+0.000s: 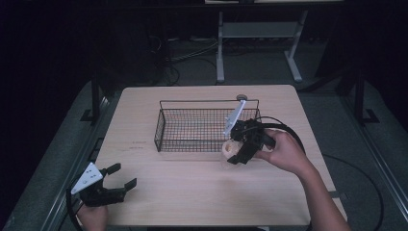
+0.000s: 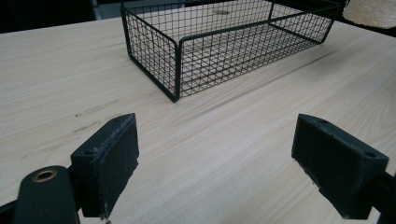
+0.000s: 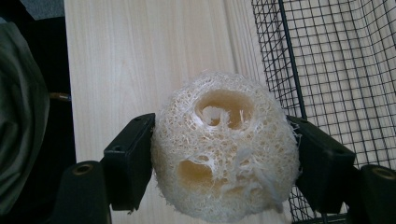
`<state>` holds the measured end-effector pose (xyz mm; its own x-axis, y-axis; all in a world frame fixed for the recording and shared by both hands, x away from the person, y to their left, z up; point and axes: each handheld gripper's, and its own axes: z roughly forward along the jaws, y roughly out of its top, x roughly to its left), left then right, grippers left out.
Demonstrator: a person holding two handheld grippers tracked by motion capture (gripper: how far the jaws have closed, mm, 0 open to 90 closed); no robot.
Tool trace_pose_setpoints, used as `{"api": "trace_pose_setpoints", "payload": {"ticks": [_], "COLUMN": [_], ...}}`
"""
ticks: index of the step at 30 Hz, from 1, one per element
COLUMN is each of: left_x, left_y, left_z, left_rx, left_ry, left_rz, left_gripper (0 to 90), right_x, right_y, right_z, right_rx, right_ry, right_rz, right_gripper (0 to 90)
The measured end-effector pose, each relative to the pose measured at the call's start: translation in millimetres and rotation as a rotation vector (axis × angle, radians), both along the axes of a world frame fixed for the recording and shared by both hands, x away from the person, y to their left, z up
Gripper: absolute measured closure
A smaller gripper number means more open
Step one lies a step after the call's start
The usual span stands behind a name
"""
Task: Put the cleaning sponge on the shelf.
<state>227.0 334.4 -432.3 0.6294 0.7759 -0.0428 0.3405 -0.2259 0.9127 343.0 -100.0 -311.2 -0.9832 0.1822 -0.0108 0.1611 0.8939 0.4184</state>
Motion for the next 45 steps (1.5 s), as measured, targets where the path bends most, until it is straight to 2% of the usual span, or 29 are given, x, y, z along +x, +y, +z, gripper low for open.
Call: {"api": "trace_pose_setpoints", "payload": {"ticks": [8,19,22,29,32,39,45], "left_x": [0.2,0.0,0.2,0.5,0.6,1.0,1.2], "left_y": [-0.3,-1.3,-1.1,-1.1,-1.5,-2.6,-2.6], "left_z": [-0.3,-0.3,-0.4,-0.5,-0.5,-0.5,-0.5], "left_rx": [-0.002,-0.003,-0.004,-0.004,-0.002,-0.002,-0.001], "left_ry": [0.002,0.003,0.004,0.005,0.005,0.005,0.006], "left_rz": [-0.001,-0.004,-0.003,-0.004,-0.006,-0.009,-0.009], "left_gripper": [13.7,13.7,13.6,13.7,13.7,13.7,13.7], "right_x": [5.2,21.9,27.1,36.5,40.7,50.4,57.2], "right_y": [0.9,6.9,8.3,13.0,12.5,12.6,12.6], "right_z": [-1.0,11.4,13.1,14.0,15.4,15.2,18.2], "right_rx": [-0.003,0.000,0.018,-0.012,0.003,-0.015,-0.009], "right_ry": [0.012,0.015,0.017,0.011,0.017,0.016,0.022], "right_rz": [-0.001,-0.011,-0.011,-0.020,-0.027,-0.042,-0.053], "right_gripper": [28.5,28.4,28.5,28.5,28.5,28.5,28.5]}}
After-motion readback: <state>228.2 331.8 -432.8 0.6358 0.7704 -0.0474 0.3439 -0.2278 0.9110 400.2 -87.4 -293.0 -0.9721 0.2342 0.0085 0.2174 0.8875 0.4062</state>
